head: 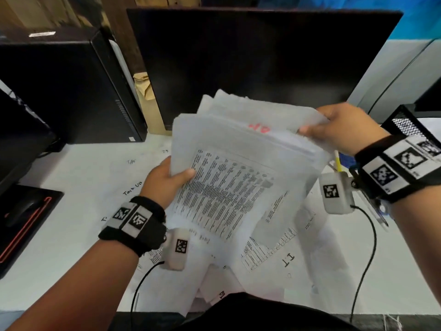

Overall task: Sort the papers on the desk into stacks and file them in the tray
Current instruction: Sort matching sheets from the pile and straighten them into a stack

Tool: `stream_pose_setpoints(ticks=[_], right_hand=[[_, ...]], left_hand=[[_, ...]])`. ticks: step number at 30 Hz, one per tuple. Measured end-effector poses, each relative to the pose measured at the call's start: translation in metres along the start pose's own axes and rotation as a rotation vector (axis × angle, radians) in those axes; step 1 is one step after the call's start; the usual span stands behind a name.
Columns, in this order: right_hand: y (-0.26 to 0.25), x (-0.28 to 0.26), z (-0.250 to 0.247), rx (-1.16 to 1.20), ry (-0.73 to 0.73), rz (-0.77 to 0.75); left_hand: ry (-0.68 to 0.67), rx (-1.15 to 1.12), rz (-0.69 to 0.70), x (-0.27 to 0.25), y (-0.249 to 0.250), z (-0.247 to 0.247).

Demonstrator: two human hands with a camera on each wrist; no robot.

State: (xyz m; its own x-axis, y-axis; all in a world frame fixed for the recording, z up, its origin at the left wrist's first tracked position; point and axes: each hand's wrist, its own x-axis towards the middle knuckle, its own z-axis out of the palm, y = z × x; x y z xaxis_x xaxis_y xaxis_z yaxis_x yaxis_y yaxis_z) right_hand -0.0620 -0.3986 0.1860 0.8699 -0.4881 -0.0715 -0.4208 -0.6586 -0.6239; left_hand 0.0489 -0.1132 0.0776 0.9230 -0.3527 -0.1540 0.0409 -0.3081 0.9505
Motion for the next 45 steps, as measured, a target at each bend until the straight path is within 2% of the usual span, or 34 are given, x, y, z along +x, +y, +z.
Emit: stream_pose_setpoints(ticks=[3, 6, 10, 13, 16, 19, 22, 28, 31, 33, 36, 39, 42, 45], right_hand=[[-0.019, 0.000, -0.005, -0.049, -0.024, -0.067], [-0.024, -0.003, -0.011, 0.026, -0.018, -0.122], [-0.001, -0.005, -0.008, 0.463, -0.044, -0.138], [0.023, -0.003, 0.014, 0.850, -0.102, -0.069], [0.033, -0.009, 0.047, 0.953, -0.109, 0.005], [0.030, -0.022, 0.077, 0.829, -0.077, -0.052], [0.019, -0.030, 0.095, 0.767, 0.054, -0.071], [0.004, -0.029, 0.085, 0.832, 0.238, -0.083], [0.004, -0.031, 0.081, 0.845, 0.199, -0.112], [0.007, -0.034, 0.085, 0.816, 0.148, -0.096], [0.010, -0.036, 0.086, 0.760, 0.184, -0.111], [0.006, -0.034, 0.078, 0.744, 0.332, -0.183], [-0.006, -0.037, 0.065, 0.653, 0.472, -0.376], [-0.014, -0.037, 0.056, 0.402, 0.476, -0.520]], left_hand=[[-0.046, 0.009, 0.029, -0.001, 0.014, 0.012], [0.003, -0.007, 0.043, -0.001, 0.019, 0.019], [0.112, -0.048, 0.027, 0.001, 0.018, 0.017], [0.156, -0.104, -0.007, 0.000, 0.016, 0.015], [0.179, -0.163, -0.044, 0.001, 0.014, 0.016], [0.185, -0.182, -0.059, 0.000, 0.012, 0.020], [0.182, -0.155, -0.042, -0.005, 0.015, 0.028], [0.223, -0.199, 0.015, -0.018, 0.026, 0.032], [0.181, -0.214, 0.053, -0.026, 0.027, 0.030], [0.110, -0.126, 0.081, -0.029, 0.023, 0.030], [0.065, -0.044, 0.064, -0.029, 0.014, 0.031], [0.083, -0.108, 0.046, -0.026, 0.011, 0.031], [0.091, -0.147, 0.053, -0.023, 0.012, 0.032], [0.129, -0.212, 0.065, -0.022, 0.010, 0.033]])
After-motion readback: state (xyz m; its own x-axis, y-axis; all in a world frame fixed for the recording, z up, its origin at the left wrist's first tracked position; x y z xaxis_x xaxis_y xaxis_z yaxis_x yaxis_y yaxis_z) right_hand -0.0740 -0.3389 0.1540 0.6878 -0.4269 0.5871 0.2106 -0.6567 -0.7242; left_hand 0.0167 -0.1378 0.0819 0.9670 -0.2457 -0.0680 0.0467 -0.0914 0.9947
